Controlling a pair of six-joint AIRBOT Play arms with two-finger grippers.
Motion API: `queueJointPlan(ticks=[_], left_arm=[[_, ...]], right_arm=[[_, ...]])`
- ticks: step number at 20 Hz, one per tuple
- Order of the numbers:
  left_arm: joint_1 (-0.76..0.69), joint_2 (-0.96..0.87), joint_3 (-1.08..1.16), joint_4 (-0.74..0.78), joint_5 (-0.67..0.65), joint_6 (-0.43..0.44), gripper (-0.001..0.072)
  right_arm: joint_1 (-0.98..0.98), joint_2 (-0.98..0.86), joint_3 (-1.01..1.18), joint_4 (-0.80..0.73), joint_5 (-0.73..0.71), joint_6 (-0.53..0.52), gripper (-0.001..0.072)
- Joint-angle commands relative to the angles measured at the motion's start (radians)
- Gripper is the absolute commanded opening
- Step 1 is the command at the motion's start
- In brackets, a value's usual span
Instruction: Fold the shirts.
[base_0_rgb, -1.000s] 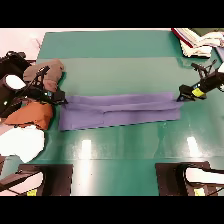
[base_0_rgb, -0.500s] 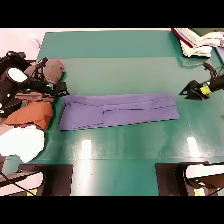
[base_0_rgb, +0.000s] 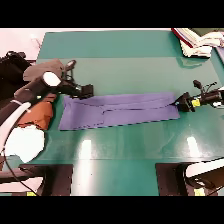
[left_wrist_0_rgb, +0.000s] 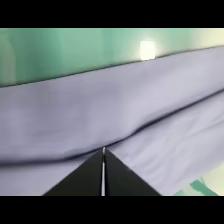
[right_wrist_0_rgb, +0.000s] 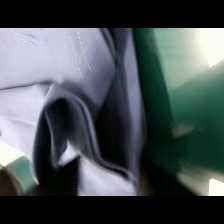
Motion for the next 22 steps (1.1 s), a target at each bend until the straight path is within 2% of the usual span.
queueJointPlan(ticks=[1, 2, 3, 7, 12, 16, 22], left_arm=[[-0.112, -0.119, 0.088, -0.038, 0.04, -0.023, 0.0022], [-0.135, -0.161, 0.129, -0.042, 0.04, -0.024, 0.0022], [-0.156, -0.204, 0.171, -0.051, 0.04, -0.024, 0.0022], [-0.215, -0.352, 0.322, -0.055, 0.03, -0.024, 0.0022], [-0.234, -0.457, 0.411, -0.063, -0.009, -0.045, 0.0022], [-0.234, -0.468, 0.411, -0.076, 0.007, -0.047, 0.0021], [-0.227, -0.455, 0.413, -0.058, -0.02, -0.021, 0.0022]], right_arm=[[0.051, 0.003, -0.01, 0.03, -0.027, -0.026, 0.0177], [0.053, 0.031, -0.01, 0.031, -0.027, -0.033, 0.0038], [0.052, 0.067, -0.01, 0.04, -0.029, -0.033, 0.0016], [0.069, 0.234, 0.058, 0.157, 0.033, -0.03, 0.0015], [0.243, 0.394, 0.216, 0.186, 0.044, 0.066, 0.0015], [0.402, 0.42, 0.345, 0.186, 0.021, 0.156, 0.0015], [0.612, 0.42, 0.431, 0.187, -0.064, 0.192, 0.0015]])
